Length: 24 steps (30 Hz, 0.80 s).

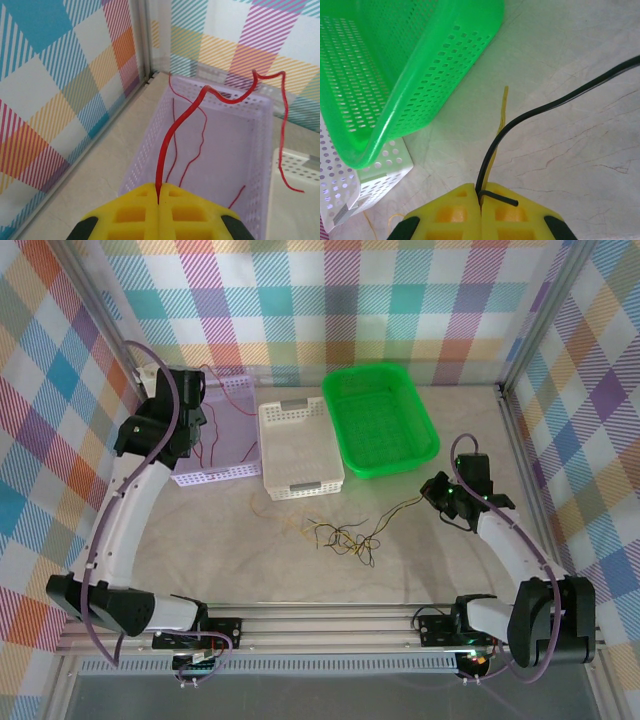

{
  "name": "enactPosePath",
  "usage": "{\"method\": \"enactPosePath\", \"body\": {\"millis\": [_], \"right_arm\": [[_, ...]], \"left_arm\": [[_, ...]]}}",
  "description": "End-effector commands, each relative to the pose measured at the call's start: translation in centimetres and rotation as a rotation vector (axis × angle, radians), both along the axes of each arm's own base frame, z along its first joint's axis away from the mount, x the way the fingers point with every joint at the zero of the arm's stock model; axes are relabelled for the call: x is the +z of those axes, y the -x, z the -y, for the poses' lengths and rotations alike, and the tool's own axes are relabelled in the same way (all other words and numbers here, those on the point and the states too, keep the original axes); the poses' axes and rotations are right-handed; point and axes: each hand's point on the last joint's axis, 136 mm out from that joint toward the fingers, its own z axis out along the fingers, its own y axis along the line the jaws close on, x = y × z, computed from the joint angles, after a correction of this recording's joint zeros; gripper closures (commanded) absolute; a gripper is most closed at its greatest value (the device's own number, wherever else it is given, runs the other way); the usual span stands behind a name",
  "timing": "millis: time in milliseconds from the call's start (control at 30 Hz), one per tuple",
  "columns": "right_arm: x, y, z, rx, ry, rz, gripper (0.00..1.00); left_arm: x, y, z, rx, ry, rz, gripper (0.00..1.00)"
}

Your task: Untangle the cables

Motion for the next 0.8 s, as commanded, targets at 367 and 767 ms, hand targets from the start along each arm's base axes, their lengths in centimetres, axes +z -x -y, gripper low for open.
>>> {"method": "enactPosePath", "body": {"millis": [367, 767], "right_arm": [[1.1, 0.0, -0.5, 0.022, -0.028, 0.043, 1.00], [1.6, 0.1, -0.7, 0.031, -0.037, 0.059, 1.00]], "left_arm": [[-3.6, -3.0, -3.5, 0.112, -0.076, -0.125, 1.00], [-7.9, -5.5, -4.4, 0.170, -0.130, -0.226, 1.00]]}}
